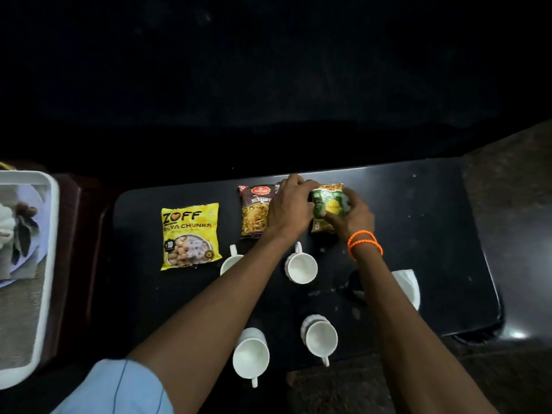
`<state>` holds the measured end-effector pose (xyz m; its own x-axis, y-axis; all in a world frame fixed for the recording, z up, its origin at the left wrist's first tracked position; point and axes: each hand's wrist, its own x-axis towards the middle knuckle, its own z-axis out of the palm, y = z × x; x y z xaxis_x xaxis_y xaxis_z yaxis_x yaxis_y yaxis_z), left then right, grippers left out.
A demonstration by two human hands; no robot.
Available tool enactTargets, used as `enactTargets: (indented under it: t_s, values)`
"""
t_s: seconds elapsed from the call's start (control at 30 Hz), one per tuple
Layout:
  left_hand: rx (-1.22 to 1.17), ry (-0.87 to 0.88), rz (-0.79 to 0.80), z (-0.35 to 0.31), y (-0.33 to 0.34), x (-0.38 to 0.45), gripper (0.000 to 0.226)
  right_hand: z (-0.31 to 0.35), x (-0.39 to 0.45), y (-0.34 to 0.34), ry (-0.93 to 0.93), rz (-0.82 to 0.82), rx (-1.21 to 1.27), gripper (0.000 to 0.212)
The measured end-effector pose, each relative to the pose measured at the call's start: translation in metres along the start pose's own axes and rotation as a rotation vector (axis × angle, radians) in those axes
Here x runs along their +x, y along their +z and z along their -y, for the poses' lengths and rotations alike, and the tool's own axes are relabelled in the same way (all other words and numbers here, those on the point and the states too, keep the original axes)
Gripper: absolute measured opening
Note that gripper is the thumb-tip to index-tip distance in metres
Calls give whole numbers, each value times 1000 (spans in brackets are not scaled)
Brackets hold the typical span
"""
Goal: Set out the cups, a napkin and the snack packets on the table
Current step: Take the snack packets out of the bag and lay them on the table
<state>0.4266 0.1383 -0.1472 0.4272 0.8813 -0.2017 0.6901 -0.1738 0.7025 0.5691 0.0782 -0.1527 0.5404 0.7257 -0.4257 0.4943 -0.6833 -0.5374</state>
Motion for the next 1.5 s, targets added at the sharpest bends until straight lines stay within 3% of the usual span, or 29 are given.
enactTargets:
  t_s: [0.17,0.3,0.47,0.57,0.67,0.77,0.93,1.03,1.13,1.33,1.5]
  values:
    - [193,63,187,-3,26,9,55,-6,7,3,-92,26,-14,64]
    - [206,62,101,-3,34,9,51,-6,9,4,-112,0,-2,63]
    - [206,60,113,0,29,9,52,-9,7,7,-139,-47,-20,60]
    - [219,130,4,17,11,-2,48,-8,5,7,-151,-43,23,61]
    - [272,83,-89,43,-10,-15,55,-7,3,8,-181,-43,8,60]
    - [374,33,4,68,-25,-21,70,-4,3,6,-159,-36,1,60]
    - [420,25,68,79,-30,-20,71,2,3,0,-121,14,-55,64]
    - [377,22,36,77,-33,-23,72,12,-4,0,-173,-49,-128,70]
    - [263,-21,-74,83,-49,-39,65,36,-25,12,-240,-140,13,64]
    - [175,-236,-249,136,-110,-89,45,102,-76,73,-366,117,176,31]
    - [93,-252,91,179,-139,-128,76,139,-86,122,-488,317,-131,38]
